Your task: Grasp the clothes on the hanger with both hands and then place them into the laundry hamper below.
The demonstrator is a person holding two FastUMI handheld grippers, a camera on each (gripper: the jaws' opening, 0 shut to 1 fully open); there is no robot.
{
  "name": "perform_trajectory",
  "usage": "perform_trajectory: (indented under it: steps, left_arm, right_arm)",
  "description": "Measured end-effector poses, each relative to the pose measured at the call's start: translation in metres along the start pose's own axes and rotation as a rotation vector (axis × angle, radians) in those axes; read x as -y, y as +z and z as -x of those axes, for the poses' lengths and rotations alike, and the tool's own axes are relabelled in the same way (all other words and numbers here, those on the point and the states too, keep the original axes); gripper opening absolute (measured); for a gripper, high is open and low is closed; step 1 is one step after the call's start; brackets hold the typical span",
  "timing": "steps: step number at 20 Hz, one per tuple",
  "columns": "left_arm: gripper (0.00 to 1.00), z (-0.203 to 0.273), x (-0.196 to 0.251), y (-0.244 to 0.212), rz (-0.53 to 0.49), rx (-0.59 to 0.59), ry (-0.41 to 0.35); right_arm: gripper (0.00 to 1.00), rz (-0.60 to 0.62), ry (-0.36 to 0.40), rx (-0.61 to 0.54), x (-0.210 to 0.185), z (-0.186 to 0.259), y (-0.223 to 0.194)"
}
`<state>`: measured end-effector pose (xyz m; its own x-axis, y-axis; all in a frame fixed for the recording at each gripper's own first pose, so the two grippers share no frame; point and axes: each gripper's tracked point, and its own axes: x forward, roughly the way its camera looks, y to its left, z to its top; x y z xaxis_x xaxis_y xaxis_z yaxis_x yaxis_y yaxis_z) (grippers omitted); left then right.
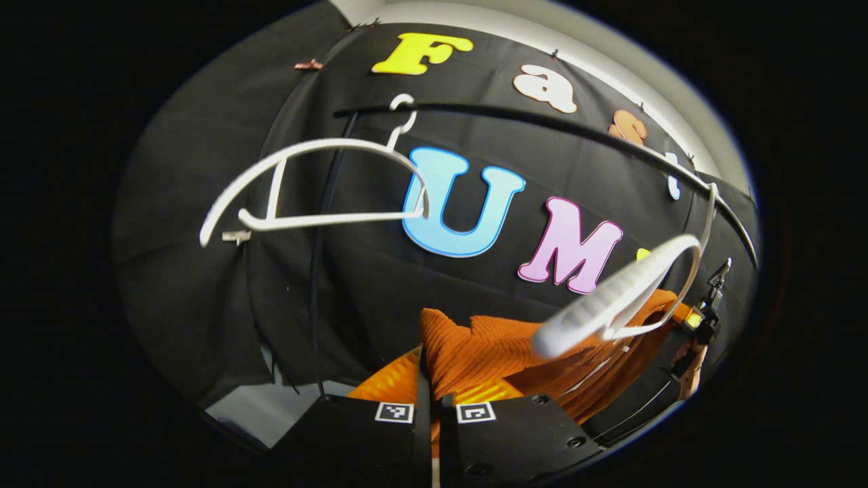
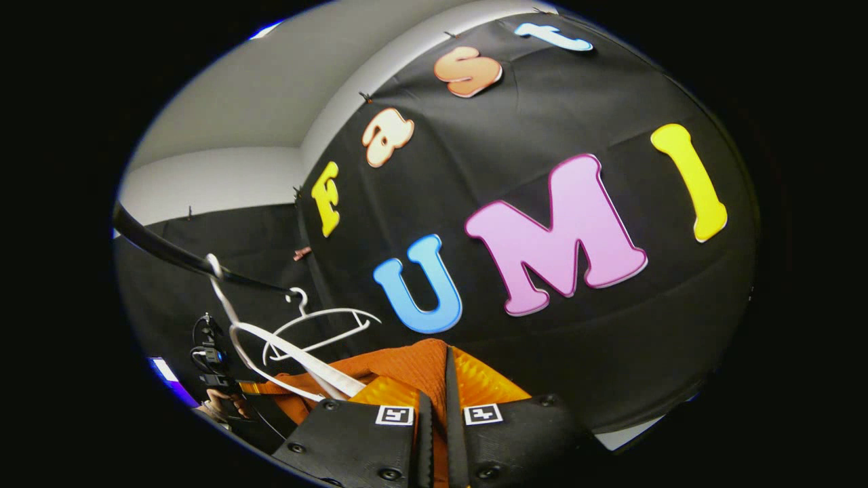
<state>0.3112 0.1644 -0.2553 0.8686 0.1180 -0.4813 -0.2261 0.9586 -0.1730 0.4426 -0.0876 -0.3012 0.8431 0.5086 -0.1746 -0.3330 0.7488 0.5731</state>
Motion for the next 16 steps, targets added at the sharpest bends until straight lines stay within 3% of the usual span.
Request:
perform_trajectory:
  steps: [7, 10, 14, 15, 16]
  left_arm:
    - [0.08, 0.021, 0.012, -0.076, 0.07, -0.086, 0.07]
    - [0.08, 0.038, 0.024, -0.094, 0.109, -0.1, 0.092]
    - [0.07, 0.066, 0.068, -0.096, 0.099, -0.082, 0.056]
    - [0.07, 0.072, 0.078, -0.097, 0.087, -0.075, 0.041]
    - [0.07, 0.076, 0.087, -0.098, 0.077, -0.083, 0.022]
  right_arm:
    - [0.12, -0.017, -0.144, -0.106, 0.034, 0.018, -0.062]
    - [0.13, -0.041, -0.114, -0.174, 0.007, 0.035, -0.089]
    - [0.13, -0.046, -0.048, -0.218, -0.042, 0.054, -0.103]
    - [0.17, -0.035, -0.037, -0.221, -0.052, 0.056, -0.103]
    - [0.13, -0.035, -0.022, -0.223, -0.062, 0.059, -0.103]
